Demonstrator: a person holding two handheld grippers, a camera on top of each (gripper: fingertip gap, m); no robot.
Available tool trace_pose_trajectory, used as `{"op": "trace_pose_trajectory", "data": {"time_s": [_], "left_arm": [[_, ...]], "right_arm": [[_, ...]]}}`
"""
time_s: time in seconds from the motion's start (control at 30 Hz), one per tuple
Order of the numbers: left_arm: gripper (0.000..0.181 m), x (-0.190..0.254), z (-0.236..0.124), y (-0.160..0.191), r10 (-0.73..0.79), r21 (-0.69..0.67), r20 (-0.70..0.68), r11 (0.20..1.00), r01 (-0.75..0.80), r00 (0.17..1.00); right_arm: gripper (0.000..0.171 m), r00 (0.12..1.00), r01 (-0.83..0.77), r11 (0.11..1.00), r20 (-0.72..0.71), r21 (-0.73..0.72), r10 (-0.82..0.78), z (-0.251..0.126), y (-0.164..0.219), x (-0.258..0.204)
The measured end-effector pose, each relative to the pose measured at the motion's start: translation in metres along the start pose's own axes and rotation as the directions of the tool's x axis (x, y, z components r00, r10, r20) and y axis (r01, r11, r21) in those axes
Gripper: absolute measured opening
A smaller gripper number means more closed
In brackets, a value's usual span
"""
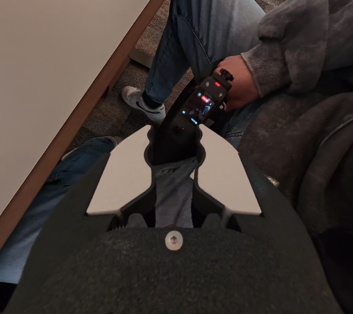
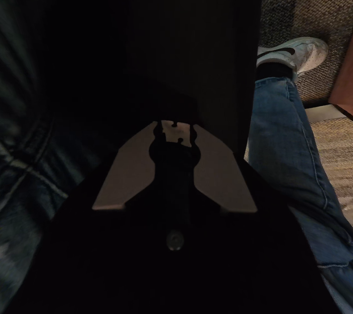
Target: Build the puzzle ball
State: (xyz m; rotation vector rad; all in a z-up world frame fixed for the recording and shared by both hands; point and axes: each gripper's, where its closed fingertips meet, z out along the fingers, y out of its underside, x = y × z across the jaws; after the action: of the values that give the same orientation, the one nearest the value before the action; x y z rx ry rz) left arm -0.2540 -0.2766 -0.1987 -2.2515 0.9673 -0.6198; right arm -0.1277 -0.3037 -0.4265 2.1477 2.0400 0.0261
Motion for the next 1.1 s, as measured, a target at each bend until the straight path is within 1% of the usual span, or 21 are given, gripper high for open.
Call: {"op": "trace_pose_trajectory", "data": {"time_s": [0.1,0.17,0.23,0.3,0.33,0.4,0.47,0.5,0.57,0.6,0.63,0.67,0.73,0.83,0.9,0.97,1.03,1.1], "left_arm": [[0.041,-0.002,0.002,0.000,-0.011,-0.003,0.000,1.000,0.011,1.000],[0.041,-0.004,0.003,0.001,-0.026,-0.004,-0.001,1.000,0.026,1.000],[0.041,-0.008,0.004,0.003,-0.047,-0.003,0.000,0.999,0.047,0.999],[0.041,-0.011,0.004,0.004,-0.066,0.001,-0.008,0.998,0.066,0.998],[0.043,-0.013,0.004,0.004,-0.064,0.002,-0.001,0.998,0.064,0.998],[0.043,-0.020,0.004,0.003,-0.029,0.005,0.043,1.000,0.028,0.999],[0.044,-0.025,0.003,-0.007,0.023,0.031,0.095,0.999,-0.026,0.995],[0.044,-0.028,0.002,-0.017,0.047,0.067,0.122,0.996,-0.056,0.991],[0.044,-0.033,-0.004,-0.048,0.090,0.170,0.192,0.978,-0.124,0.977],[0.045,-0.035,-0.007,-0.063,0.104,0.219,0.227,0.963,-0.155,0.968],[0.045,-0.036,-0.009,-0.076,0.114,0.260,0.258,0.948,-0.183,0.959],[0.044,-0.038,-0.012,-0.087,0.124,0.293,0.291,0.932,-0.212,0.949],[0.041,-0.040,-0.020,-0.106,0.140,0.349,0.363,0.896,-0.274,0.921],[0.033,-0.039,-0.031,-0.126,0.148,0.416,0.416,0.846,-0.332,0.897],[0.032,-0.036,-0.031,-0.128,0.137,0.438,0.386,0.843,-0.312,0.912],[0.029,-0.036,-0.030,-0.126,0.143,0.426,0.390,0.847,-0.316,0.909],[0.011,-0.035,-0.034,-0.126,0.167,0.415,0.423,0.838,-0.354,0.890],[0.006,-0.039,-0.036,-0.125,0.170,0.390,0.457,0.844,-0.368,0.873]], "right_arm": [[0.028,1.000,-0.010,0.997,0.002,0.073,0.010,-0.017,-0.004,0.001],[0.028,1.000,-0.010,0.986,-0.002,0.165,0.010,-0.040,-0.011,0.001],[0.028,1.000,-0.002,0.954,-0.004,0.301,0.004,-0.073,-0.022,0.002],[0.028,1.000,-0.019,0.882,0.004,0.470,0.019,-0.118,-0.035,0.005],[0.028,0.998,-0.056,0.826,0.047,0.561,0.036,-0.143,-0.041,0.006],[0.028,0.984,-0.166,0.661,0.165,0.732,0.064,-0.201,-0.051,0.013],[0.027,0.950,-0.296,0.450,0.306,0.843,0.053,-0.261,-0.056,0.027],[0.027,0.921,-0.373,0.337,0.388,0.865,0.024,-0.290,-0.057,0.036],[0.027,0.840,-0.519,0.176,0.537,0.837,-0.076,-0.332,-0.058,0.052],[0.027,0.800,-0.580,0.108,0.590,0.808,-0.114,-0.346,-0.059,0.061],[0.027,0.749,-0.643,0.060,0.643,0.764,-0.158,-0.355,-0.061,0.067],[0.027,0.686,-0.706,0.035,0.695,0.707,-0.213,-0.362,-0.064,0.070],[0.027,0.558,-0.811,-0.005,0.770,0.585,-0.310,-0.370,-0.069,0.073],[0.027,0.436,-0.886,-0.028,0.811,0.463,-0.390,-0.372,-0.073,0.075],[0.027,0.394,-0.907,-0.033,0.818,0.420,-0.420,-0.372,-0.074,0.072],[0.027,0.364,-0.918,-0.020,0.824,0.395,-0.434,-0.370,-0.076,0.067],[0.027,0.351,-0.924,-0.015,0.828,0.383,-0.438,-0.369,-0.077,0.065],[0.028,0.347,-0.927,-0.022,0.829,0.376,-0.438,-0.368,-0.077,0.067]]}}
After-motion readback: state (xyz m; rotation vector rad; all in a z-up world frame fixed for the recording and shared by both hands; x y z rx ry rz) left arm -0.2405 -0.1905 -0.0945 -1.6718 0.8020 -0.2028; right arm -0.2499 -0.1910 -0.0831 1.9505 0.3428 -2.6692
